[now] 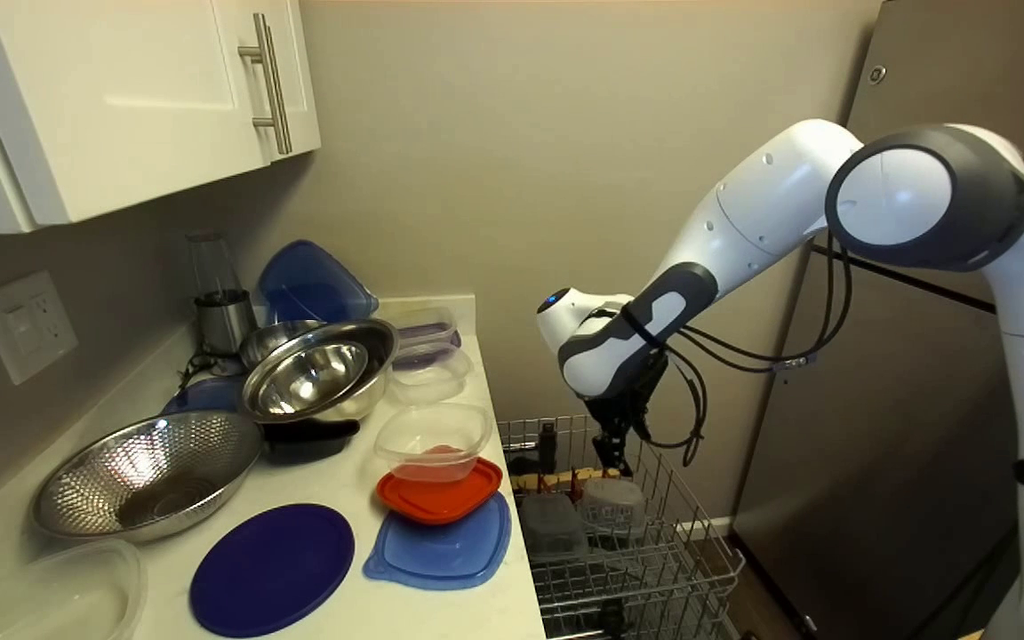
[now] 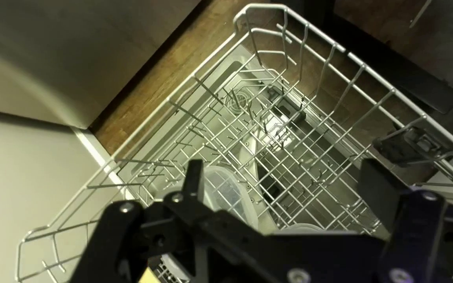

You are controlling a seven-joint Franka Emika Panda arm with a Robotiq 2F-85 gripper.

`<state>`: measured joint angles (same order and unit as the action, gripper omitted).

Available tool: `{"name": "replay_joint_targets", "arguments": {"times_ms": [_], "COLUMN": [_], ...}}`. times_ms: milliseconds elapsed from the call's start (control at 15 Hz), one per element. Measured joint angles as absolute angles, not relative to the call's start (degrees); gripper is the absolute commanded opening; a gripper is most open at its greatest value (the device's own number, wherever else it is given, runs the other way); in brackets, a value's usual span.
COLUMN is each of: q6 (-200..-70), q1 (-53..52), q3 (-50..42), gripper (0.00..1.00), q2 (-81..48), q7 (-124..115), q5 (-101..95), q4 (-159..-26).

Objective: Remove the left bowl out of the dishwasher

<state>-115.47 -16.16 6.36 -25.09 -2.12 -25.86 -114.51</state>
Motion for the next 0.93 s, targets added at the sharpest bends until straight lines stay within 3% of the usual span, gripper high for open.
{"name": "replay_joint_targets", "arguments": {"times_ms": [933], "q6": [-136.9], "q1": [-21.9], "q3": [5.9], "gripper": [1.00], "q2": [-30.5], "q7": [-15.1], "q5": [-51.0], "q4": [-122.6]}}
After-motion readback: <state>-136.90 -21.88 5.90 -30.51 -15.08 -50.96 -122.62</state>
